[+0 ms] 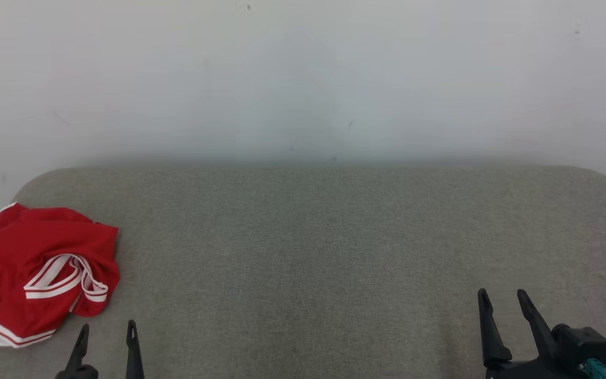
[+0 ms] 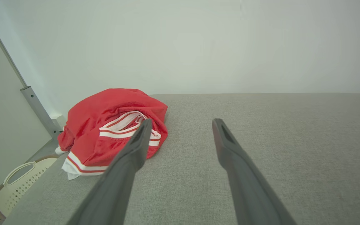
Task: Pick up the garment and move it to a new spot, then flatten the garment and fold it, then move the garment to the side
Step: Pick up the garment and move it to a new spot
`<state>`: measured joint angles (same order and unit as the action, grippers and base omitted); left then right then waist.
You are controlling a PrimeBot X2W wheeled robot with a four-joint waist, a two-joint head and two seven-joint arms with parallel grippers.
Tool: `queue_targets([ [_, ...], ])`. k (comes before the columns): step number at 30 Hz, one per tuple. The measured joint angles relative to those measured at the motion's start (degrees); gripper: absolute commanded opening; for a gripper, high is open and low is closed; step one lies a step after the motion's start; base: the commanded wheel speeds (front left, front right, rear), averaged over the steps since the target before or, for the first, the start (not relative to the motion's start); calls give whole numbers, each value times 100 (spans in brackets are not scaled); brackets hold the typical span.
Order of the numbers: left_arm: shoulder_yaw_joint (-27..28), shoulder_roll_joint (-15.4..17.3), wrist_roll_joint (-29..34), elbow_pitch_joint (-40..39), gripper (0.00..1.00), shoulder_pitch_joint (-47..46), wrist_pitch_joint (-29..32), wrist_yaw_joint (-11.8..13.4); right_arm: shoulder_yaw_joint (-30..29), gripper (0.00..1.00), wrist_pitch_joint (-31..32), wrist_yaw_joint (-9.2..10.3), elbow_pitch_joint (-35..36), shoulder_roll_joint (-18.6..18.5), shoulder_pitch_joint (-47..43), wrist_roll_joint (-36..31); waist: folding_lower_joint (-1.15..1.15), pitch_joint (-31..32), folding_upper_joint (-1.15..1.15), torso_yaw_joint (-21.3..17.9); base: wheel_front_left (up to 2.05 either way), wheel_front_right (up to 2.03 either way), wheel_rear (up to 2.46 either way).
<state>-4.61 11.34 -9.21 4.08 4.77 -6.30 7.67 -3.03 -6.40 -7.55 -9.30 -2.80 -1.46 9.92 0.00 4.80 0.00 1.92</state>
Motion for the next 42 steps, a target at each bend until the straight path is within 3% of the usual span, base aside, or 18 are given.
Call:
queue_targets([
  [30, 265, 391, -74, -357, 100, 238, 286, 244, 277, 100, -268, 0, -423, -3, -81, 322, 0, 85, 0, 2209, 0, 0, 0],
  [42, 412, 399, -148, -542, 100, 458, 237, 410, 453, 100, -281, 0, -538, 0, 150, 327, 0, 18, 0, 2469, 0, 0, 0],
])
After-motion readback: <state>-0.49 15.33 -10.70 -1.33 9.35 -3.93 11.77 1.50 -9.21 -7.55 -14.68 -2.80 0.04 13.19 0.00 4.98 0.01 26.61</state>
